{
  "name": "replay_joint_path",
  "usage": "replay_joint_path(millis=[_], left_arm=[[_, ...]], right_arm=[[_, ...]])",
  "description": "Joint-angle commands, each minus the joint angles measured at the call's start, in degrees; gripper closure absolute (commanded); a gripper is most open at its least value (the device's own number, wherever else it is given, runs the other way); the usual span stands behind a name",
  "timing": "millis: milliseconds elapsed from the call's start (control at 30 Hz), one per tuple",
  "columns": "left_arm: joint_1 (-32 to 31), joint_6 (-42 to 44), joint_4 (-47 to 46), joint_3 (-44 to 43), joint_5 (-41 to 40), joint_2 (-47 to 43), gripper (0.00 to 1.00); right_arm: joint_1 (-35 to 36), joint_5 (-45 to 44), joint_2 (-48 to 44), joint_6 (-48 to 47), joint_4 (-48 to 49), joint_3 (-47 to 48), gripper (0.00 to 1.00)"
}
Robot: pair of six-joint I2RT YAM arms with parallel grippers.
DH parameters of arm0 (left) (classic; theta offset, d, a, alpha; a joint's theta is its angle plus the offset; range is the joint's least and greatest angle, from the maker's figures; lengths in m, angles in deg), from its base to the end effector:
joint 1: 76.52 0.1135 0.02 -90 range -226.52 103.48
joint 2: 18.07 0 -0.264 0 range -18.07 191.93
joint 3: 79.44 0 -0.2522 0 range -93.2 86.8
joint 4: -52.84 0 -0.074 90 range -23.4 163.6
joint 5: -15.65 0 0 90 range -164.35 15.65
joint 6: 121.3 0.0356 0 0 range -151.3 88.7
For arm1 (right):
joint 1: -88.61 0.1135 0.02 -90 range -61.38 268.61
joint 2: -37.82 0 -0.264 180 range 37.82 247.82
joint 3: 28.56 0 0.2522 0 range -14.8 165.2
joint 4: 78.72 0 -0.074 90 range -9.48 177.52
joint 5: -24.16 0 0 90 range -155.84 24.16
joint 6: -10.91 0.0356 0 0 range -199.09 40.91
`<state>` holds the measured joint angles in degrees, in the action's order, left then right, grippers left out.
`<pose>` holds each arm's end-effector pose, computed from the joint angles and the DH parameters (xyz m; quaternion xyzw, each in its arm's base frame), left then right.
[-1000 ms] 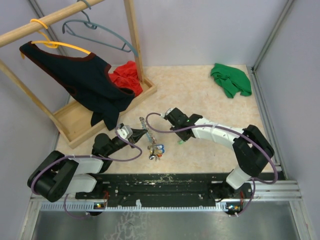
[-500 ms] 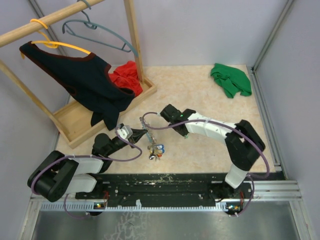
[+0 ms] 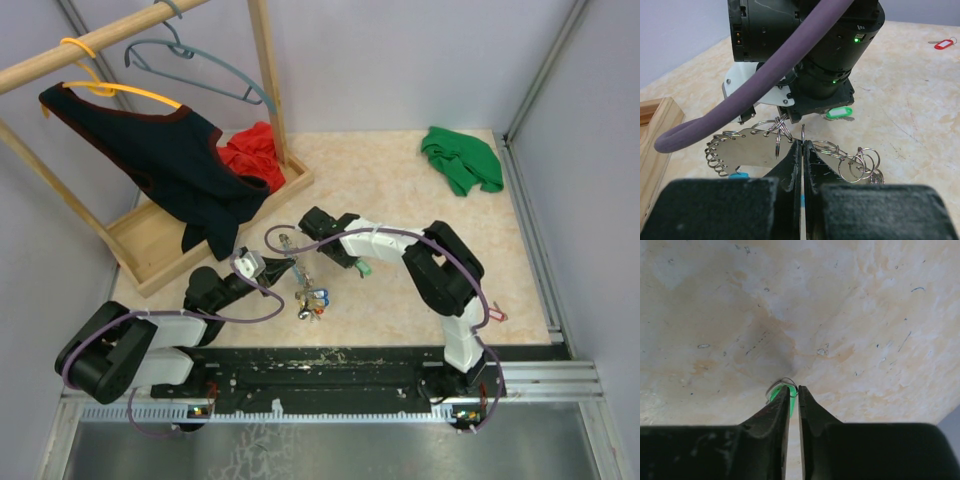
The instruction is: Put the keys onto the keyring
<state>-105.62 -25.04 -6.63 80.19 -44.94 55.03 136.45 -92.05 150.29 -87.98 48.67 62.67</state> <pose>0.1665 -0.1127 0.1777 0.3759 0.5546 -0.3084 0.6753 0.2704 0.2752 0.1643 -0.4301 0.8637 -0.1660 0.2038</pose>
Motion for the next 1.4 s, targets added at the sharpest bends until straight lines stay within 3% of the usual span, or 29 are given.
replay_joint_path(millis=[0, 167, 367, 633, 800, 933, 1367], left_arm=[[0.28, 0.02, -2.53, -0.79, 0.67, -0.54, 1.0], [0.28, -0.13, -2.66, -0.91, 0.89, -0.37, 1.0], [0.27, -0.28, -2.71, -0.93, 0.97, -0.54, 1.0], [0.29, -0.29, -2.71, -0.99, 1.56, -0.55, 1.0], [0.32, -0.54, -2.62, -1.25, 2.14, -0.12, 1.0], [0.32, -0.27, -2.17, -1.18, 2.07, -0.52, 1.0], [0.28, -0.21, -1.7, -1.39, 2.5, -0.36, 1.0]], right_arm=[[0.55, 2.95, -0.79, 0.51, 1.31, 2.87, 0.84], [0.53, 7.22, -4.8, 1.25, 2.36, 1.51, 0.69], [-3.56, 16.67, -12.17, 3.03, 6.38, -3.55, 0.68], [-14.73, 37.7, -19.44, 1.71, 14.45, -11.97, 0.62], [-22.53, 50.29, -15.36, 4.51, 16.84, -12.38, 0.6], [-24.84, 55.14, -12.63, 4.82, 18.42, -12.76, 0.6], [-26.3, 61.16, -5.33, 5.02, 18.39, -11.99, 0.64]])
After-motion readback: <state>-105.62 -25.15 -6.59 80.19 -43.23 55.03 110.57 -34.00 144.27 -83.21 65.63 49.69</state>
